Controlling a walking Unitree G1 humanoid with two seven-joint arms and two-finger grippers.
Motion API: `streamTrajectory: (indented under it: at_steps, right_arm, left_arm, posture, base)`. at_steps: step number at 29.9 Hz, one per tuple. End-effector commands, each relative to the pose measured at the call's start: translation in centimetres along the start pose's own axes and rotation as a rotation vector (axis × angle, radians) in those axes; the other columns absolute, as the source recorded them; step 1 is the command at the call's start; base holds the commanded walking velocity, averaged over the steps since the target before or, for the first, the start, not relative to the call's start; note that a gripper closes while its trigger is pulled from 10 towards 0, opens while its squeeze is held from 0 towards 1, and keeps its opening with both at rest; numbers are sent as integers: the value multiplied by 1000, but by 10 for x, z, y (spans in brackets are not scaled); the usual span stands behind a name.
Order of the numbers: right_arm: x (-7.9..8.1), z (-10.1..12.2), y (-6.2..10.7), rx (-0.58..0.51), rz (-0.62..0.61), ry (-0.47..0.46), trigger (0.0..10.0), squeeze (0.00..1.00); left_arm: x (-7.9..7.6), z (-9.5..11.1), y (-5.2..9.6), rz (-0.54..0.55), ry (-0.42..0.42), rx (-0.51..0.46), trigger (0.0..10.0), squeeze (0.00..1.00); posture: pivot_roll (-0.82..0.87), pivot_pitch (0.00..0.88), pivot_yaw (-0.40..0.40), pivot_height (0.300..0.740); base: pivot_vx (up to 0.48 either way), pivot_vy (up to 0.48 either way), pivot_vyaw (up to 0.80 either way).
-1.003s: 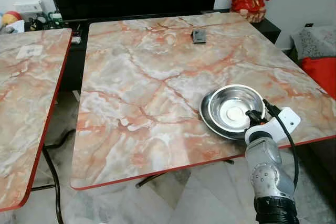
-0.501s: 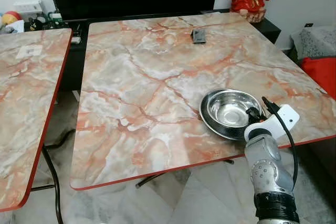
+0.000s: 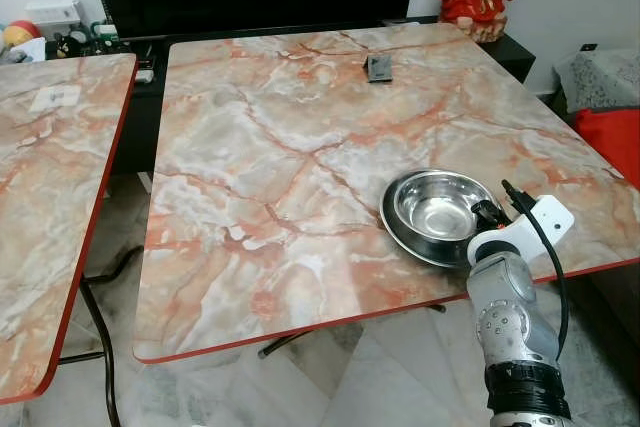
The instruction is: Setting the table
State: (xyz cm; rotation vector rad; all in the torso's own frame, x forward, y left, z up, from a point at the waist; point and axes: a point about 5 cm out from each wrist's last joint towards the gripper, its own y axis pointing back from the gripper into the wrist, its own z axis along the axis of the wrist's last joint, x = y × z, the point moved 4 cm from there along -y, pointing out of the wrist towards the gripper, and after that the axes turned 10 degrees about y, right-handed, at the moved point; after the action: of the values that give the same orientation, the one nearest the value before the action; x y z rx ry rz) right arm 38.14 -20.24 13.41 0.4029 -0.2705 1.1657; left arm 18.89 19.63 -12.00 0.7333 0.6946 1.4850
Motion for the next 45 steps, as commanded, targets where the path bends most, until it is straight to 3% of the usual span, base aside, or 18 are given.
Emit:
streamTrajectory:
  at_steps: [1,3,4,6,7,8,17,19,23,27,30,37,45]
  right_arm:
    - [-9,4,0,-21,-37,3,10000,463]
    - [-10,4,0,-20,-45,10,10000,353]
    - [-11,4,0,-17,-45,10,10000,208]
    - [-11,3,0,-15,-45,12,10000,188]
    - [-11,2,2,-13,-44,14,10000,59]
    - [-11,0,3,-10,-43,16,10000,0]
    - [-11,-3,9,-15,-40,41,10000,0]
    - [-10,0,10,-37,-32,37,10000,0]
    - [2,23,19,-187,41,85,10000,0]
    - [6,25,25,-209,60,88,10000,0]
    - [8,27,28,-236,76,127,10000,0]
    - [12,28,38,-328,186,391,10000,0]
    - [5,30,46,-361,247,488,10000,0]
  left_arm:
    - [-1,-13,2,2,-5,39,10000,0]
    - [-2,-13,3,2,-6,41,10000,0]
    - [-2,-14,3,2,-6,42,10000,0]
    - [-2,-14,3,2,-6,43,10000,0]
    - [-2,-15,3,2,-6,45,10000,0]
    - [-2,-15,3,2,-7,45,10000,0]
    - [3,-16,4,7,-6,45,10000,0]
    - [4,-16,4,8,-6,46,10000,0]
    - [6,-17,5,9,-5,48,10000,0]
    - [5,-17,5,5,-5,48,10000,0]
    - [3,-17,4,3,-5,45,10000,0]
    - [2,-15,4,7,5,34,10000,0]
    - [6,-17,5,5,-11,34,10000,0]
  posture:
    - [-36,146,-26,740]
    - [-36,146,-26,740]
    - [-37,146,-25,740]
    - [-37,146,-25,740]
    - [-37,146,-25,740]
    - [-37,146,-25,740]
    - [-40,146,-24,740]
    - [-41,145,-24,740]
    - [-43,145,-24,740]
    - [-45,144,-25,740]
    - [-45,145,-26,740]
    - [-47,140,-27,740]
    - [-61,115,-21,740]
  base:
    - [0,0,0]
    - [0,0,0]
    - [0,0,0]
    - [0,0,0]
    - [0,0,0]
    - [0,0,0]
    - [0,0,0]
    - [0,0,0]
    - [0,0,0]
    - [0,0,0]
    - [0,0,0]
    - [0,0,0]
    - [0,0,0]
